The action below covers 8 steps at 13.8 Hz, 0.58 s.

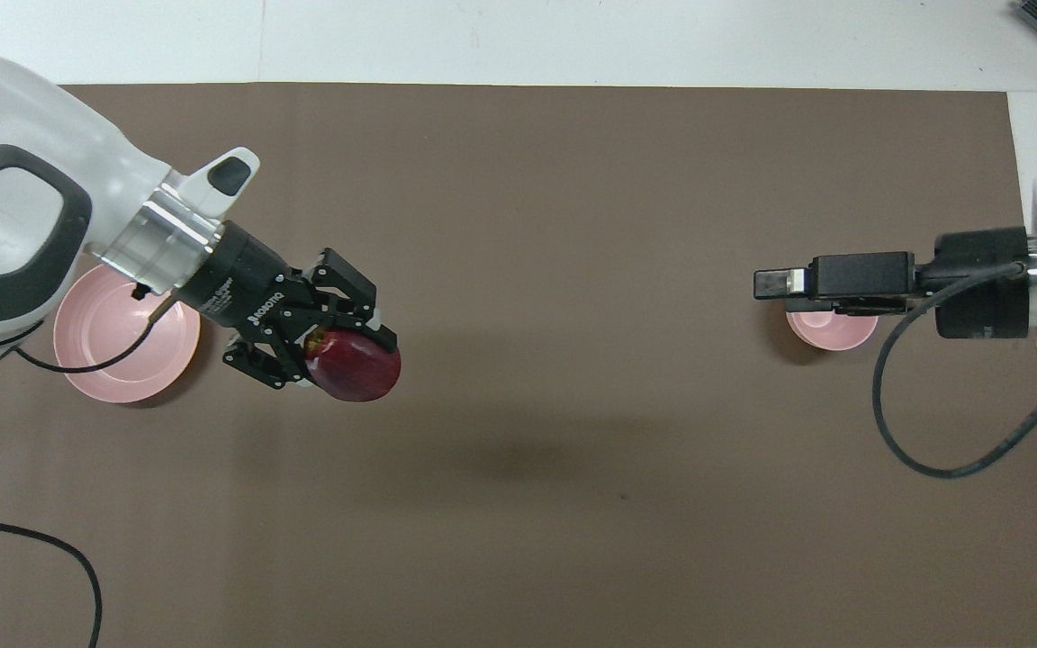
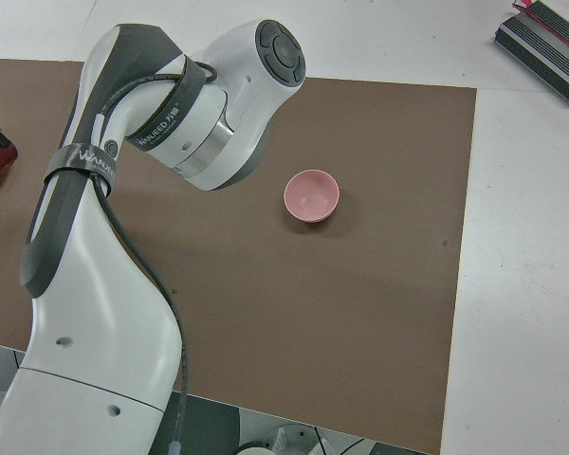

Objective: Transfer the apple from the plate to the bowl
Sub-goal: 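Carry the apple with the left gripper toward the right gripper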

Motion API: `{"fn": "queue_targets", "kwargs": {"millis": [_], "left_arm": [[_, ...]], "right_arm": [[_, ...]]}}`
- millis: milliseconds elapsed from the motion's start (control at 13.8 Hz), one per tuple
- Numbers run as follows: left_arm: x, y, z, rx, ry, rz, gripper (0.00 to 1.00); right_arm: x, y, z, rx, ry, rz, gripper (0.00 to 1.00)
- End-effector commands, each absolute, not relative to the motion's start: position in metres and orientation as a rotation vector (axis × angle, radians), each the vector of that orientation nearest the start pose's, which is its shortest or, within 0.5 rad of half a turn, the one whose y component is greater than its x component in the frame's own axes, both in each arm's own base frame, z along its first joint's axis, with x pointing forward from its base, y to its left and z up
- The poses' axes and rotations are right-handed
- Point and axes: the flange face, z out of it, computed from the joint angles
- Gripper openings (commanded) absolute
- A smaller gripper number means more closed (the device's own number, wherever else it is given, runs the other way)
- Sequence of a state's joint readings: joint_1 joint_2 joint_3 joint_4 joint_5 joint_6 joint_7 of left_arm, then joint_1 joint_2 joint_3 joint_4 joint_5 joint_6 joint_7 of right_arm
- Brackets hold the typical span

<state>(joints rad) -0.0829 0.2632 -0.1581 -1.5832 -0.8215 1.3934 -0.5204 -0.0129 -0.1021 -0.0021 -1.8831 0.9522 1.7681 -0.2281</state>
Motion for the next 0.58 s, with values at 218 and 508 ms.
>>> {"fn": "queue_targets", "kwargs": {"millis": [218, 508], "left_arm": [[0.55, -0.279, 0.483, 2.034, 0.403, -0.979, 0.0], [0.553, -0.303, 0.473, 1.867, 0.448, -1.003, 0.0]], "right_arm": [[0.513, 0.035, 0.546, -2.119, -0.164, -0.164, 1.0], [0.501, 0.031, 0.541, -2.082, -0.31, -0.183, 1.0]]}}
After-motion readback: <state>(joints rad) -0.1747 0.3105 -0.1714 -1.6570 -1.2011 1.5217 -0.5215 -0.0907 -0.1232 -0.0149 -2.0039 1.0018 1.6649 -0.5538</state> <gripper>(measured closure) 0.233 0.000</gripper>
